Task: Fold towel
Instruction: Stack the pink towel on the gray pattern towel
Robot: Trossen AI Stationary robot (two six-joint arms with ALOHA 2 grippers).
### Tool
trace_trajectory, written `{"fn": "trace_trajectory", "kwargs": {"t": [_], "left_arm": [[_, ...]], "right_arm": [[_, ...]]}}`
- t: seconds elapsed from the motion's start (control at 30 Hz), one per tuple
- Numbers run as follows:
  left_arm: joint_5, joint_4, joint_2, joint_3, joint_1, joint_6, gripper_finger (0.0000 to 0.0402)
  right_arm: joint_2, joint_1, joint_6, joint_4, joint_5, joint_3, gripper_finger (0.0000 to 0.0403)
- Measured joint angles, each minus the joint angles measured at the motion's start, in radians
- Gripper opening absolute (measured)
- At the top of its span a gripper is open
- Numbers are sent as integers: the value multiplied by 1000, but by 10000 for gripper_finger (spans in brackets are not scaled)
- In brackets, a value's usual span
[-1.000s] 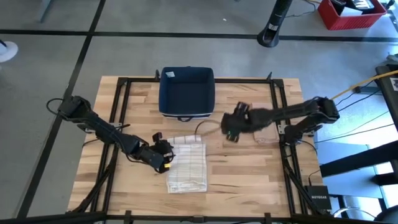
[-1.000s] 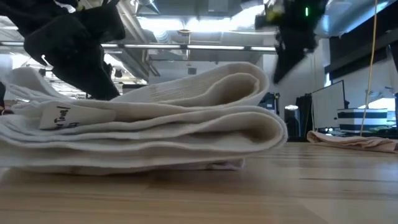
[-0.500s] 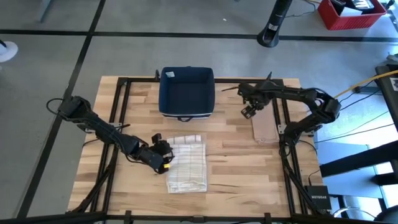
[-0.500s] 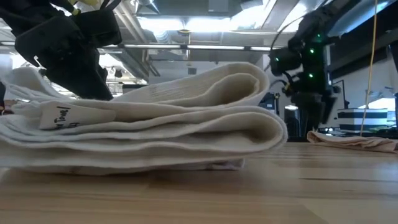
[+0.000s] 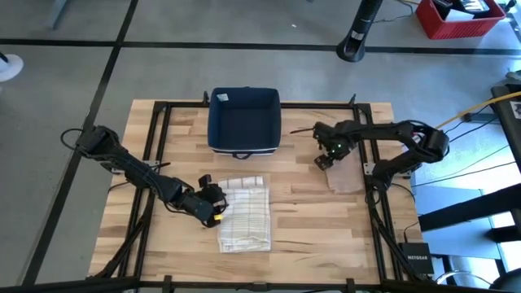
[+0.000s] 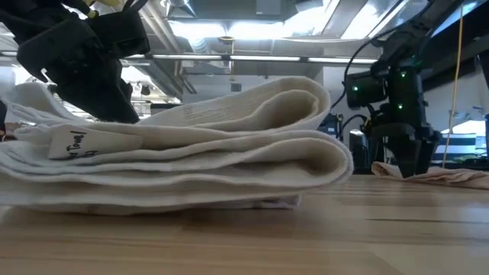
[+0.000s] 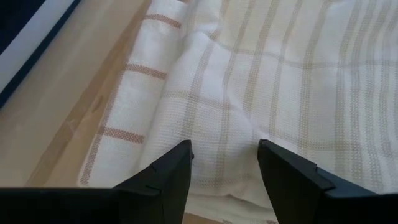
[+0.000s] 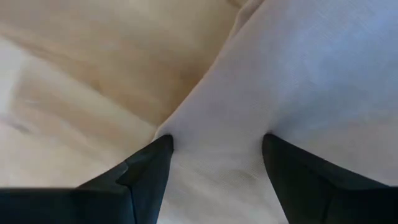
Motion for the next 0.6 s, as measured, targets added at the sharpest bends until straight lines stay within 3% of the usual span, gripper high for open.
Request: {"fn": "trace_trajectory", "kwargs": {"t": [0.23, 0.47, 0.6], "left_arm": [[0, 4, 0, 0, 0, 2, 178], [0, 6, 0, 0, 0, 2, 178], [0, 6, 0, 0, 0, -2, 178]], "right_arm": [[2, 211, 222, 105, -76, 6, 256], [7, 428, 506, 420, -159, 3, 256], [10, 506, 543, 547, -161, 3, 256]]}}
